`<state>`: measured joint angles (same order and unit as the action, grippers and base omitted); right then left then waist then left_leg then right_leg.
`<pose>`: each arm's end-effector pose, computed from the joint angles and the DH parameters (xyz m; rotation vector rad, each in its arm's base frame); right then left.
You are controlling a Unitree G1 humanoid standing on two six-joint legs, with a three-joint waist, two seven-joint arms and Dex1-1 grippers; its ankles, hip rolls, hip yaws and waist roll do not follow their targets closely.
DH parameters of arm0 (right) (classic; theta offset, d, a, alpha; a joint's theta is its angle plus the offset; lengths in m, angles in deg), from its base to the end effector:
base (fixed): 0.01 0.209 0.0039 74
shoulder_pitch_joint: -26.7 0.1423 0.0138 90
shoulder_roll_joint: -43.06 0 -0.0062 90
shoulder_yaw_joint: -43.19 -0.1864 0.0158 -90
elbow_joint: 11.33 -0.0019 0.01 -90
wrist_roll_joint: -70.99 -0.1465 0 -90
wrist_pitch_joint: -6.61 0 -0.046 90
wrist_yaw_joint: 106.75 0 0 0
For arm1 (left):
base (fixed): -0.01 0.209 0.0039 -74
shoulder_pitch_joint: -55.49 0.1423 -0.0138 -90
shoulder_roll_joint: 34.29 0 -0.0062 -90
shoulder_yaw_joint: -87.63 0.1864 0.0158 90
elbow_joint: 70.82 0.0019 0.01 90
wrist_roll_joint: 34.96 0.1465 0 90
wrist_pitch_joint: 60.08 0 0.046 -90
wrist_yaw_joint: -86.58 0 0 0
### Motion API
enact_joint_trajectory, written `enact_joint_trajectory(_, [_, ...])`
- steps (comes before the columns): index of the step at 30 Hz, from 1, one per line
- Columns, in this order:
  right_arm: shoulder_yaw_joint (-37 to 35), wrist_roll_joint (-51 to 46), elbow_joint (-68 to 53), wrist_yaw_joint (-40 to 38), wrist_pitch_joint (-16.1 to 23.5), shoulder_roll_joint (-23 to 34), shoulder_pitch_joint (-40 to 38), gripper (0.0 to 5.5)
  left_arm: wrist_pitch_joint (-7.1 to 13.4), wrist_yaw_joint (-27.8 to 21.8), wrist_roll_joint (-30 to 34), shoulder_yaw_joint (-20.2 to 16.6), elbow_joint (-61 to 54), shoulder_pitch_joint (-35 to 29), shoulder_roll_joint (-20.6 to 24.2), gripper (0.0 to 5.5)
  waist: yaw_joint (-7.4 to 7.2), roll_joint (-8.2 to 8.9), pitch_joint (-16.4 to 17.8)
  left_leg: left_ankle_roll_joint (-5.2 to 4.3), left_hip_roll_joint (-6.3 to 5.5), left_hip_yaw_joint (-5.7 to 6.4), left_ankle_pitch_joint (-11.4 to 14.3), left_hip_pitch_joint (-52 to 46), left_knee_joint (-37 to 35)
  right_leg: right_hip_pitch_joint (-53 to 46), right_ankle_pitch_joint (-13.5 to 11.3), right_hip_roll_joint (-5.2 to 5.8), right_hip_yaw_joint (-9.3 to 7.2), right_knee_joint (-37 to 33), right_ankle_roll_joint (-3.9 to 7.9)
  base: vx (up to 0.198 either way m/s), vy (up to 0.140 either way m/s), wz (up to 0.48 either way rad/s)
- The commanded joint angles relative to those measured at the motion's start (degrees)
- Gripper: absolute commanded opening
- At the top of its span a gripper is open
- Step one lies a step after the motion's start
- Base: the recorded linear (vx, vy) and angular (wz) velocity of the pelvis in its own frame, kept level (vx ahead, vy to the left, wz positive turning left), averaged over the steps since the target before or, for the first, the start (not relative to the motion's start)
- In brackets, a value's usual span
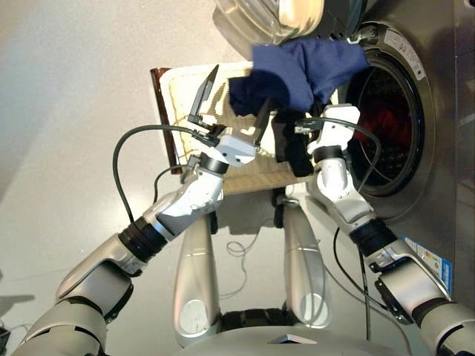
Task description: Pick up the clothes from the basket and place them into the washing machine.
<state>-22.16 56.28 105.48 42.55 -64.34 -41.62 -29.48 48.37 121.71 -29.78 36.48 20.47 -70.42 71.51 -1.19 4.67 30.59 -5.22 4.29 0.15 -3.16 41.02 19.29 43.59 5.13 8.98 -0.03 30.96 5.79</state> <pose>0.3071 -0.1359 0.1000 -0.1595 -0.3914 -0.1375 0.2669 0.0966 0.1441 0.4595 -0.8930 -0.1917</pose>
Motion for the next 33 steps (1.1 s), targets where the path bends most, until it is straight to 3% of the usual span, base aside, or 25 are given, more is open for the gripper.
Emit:
enact_joint_trajectory(1, [-5.53, 0.68, 1.21, -2.92, 1.93, 2.41, 2.19, 0.00, 4.53, 1.00, -1.42, -0.90, -8.09, -0.66, -1.79, 5.50, -0.05, -4.24, -0.80, -0.69, -0.56, -0.09, 2.82, 1.32, 4.74, -0.41, -4.56, 1.39, 0.58, -5.16, 2.62, 0.000, 0.000, 0.000])
enact_joint_trajectory(8, [-9.31, -5.36, 13.46, -4.27, 1.68, 2.34, 6.32, 0.00, 4.62, 0.84, -3.39, -1.06, -8.27, -0.83, -2.89, 5.50, 0.57, -5.00, -0.80, -0.60, -0.86, 0.26, 3.05, 2.77, 5.69, 0.76, -4.16, 1.50, 0.67, -4.15, 2.47, 0.000, 0.000, 0.000])
enact_joint_trajectory(14, [-11.64, -7.81, 22.95, -5.91, 0.59, 6.05, 11.45, 0.00, 4.53, 0.19, -5.24, -1.16, -8.97, -1.38, -3.13, 5.50, 0.93, -5.58, -0.80, -0.62, -0.91, 0.64, 3.95, 5.21, 8.19, 3.20, -3.21, 1.46, 1.03, -1.65, 2.12, 0.000, 0.000, 0.000])
enact_joint_trajectory(23, [-14.57, -9.90, 32.37, -10.14, -1.28, 17.55, 18.93, 0.00, 3.80, 0.12, -6.14, -0.84, -10.67, -0.46, -1.28, 5.50, 1.40, -6.50, -0.80, -0.84, -0.95, 1.21, 5.22, 11.80, 13.35, 9.69, -1.34, 1.45, 1.31, 4.41, 1.58, 0.000, 0.000, 0.000])
enact_joint_trajectory(33, [-12.48, -5.82, 35.84, -15.14, -5.41, 27.61, 25.09, 0.00, 2.88, 0.89, -5.43, -2.42, -13.48, 1.04, 1.40, 5.50, 1.13, -7.22, -0.80, -1.31, -0.13, 1.27, 5.70, 17.56, 17.06, 16.28, -0.08, 1.04, 1.48, 9.20, 1.00, 0.000, 0.000, 0.000])
